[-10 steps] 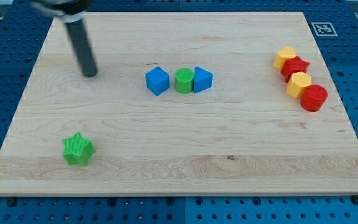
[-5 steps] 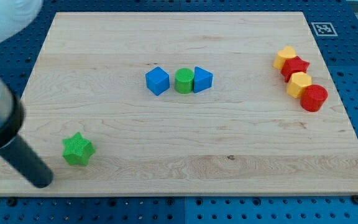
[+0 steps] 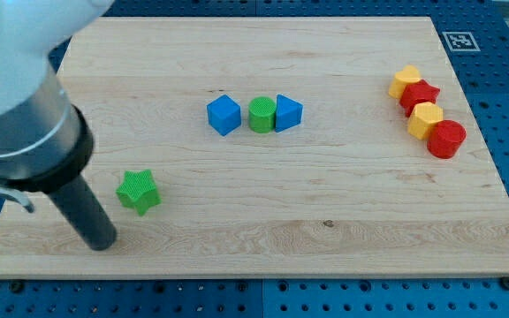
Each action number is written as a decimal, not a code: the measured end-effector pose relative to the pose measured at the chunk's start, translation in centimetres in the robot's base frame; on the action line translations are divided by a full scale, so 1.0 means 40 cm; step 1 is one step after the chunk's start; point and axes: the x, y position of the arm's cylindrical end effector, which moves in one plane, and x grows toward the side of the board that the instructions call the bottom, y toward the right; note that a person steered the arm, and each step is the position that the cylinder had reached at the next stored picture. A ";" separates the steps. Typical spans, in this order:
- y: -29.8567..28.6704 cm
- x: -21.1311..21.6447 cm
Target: Push green star into blue cube
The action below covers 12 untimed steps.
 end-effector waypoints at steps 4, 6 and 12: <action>0.024 -0.229; 0.090 -0.295; -0.028 -0.369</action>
